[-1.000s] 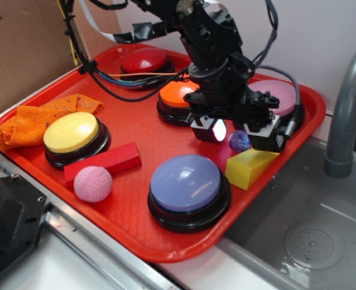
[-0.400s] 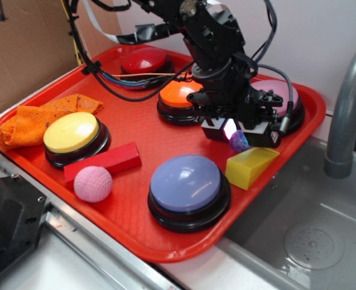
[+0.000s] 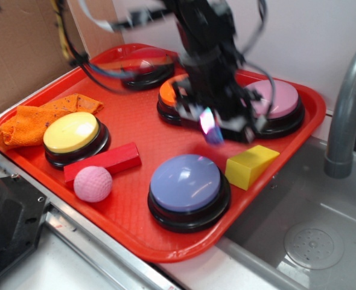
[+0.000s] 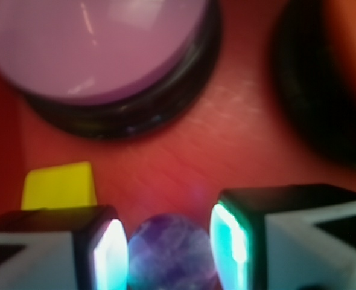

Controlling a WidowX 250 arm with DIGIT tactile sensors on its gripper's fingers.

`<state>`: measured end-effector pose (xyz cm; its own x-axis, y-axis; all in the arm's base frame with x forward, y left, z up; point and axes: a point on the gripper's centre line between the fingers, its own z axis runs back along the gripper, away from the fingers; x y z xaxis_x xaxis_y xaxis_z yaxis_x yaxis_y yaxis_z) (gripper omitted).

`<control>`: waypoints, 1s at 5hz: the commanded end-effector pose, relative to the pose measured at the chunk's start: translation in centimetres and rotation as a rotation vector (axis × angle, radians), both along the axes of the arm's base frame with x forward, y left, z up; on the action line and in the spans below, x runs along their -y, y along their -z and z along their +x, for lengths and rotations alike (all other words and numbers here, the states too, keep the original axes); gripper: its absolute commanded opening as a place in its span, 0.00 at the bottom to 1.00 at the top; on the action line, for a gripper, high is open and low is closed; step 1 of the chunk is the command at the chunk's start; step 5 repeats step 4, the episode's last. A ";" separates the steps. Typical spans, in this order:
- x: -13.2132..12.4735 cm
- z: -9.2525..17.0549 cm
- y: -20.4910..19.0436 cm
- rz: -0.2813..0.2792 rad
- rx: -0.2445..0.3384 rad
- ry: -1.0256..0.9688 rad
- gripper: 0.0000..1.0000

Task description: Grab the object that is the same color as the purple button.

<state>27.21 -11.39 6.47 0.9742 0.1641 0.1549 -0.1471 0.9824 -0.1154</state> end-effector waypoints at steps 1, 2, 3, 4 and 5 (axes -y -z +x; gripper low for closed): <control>-8.3 -0.2 -9.0 -0.001 -0.006 0.013 0.00; -12.6 -1.6 -9.3 0.052 -0.052 -0.032 0.00; -15.2 -2.7 -9.5 0.055 -0.110 -0.043 0.00; -15.6 -3.0 -9.1 0.051 -0.114 -0.053 0.00; -15.6 -3.0 -9.1 0.051 -0.114 -0.053 0.00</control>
